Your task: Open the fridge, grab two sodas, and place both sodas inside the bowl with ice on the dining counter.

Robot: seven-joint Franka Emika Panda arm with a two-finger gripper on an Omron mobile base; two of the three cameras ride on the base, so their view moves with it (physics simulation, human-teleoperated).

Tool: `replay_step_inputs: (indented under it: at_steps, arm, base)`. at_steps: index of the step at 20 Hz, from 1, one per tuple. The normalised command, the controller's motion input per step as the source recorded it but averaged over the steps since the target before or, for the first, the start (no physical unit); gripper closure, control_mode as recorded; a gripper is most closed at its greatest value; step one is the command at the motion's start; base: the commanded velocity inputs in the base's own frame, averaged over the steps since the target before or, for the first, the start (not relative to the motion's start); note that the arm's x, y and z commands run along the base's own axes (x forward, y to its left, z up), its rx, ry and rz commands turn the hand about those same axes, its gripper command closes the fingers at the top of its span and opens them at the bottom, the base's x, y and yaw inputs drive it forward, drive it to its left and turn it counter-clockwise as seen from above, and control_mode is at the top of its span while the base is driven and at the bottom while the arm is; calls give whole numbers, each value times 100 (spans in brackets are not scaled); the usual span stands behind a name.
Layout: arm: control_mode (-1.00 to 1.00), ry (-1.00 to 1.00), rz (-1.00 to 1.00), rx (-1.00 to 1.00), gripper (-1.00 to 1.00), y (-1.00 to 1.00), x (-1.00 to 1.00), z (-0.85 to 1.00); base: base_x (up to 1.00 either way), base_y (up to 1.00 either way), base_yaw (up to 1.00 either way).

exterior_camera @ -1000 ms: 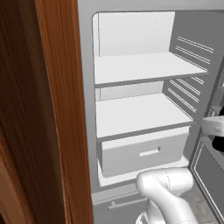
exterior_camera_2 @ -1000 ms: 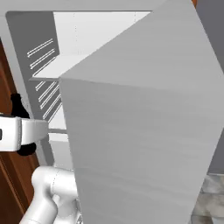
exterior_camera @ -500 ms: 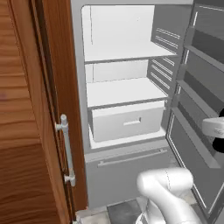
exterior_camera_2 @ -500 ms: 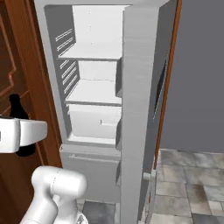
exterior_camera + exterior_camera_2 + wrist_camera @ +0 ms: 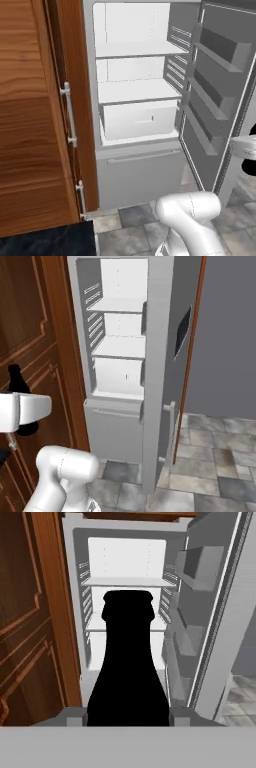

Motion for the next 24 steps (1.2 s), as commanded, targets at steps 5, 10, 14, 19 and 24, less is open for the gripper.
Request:
replay_step_inputs:
  at_steps: [5, 10, 14, 19, 24]
  arm:
    - [100, 0, 0, 0, 100, 0, 0, 0]
    - [100, 0, 0, 0, 100, 0, 0, 0]
    - [100, 0, 0, 0, 100, 0, 0, 0]
    - [100, 0, 0, 0, 100, 0, 0, 0]
    - [100, 0, 0, 0, 100, 0, 0, 0]
  base:
    - [-66, -56, 14]
    - [-71, -64, 21]
    - [-75, -61, 23]
    - [-53, -63, 26]
    - [-60, -65, 31]
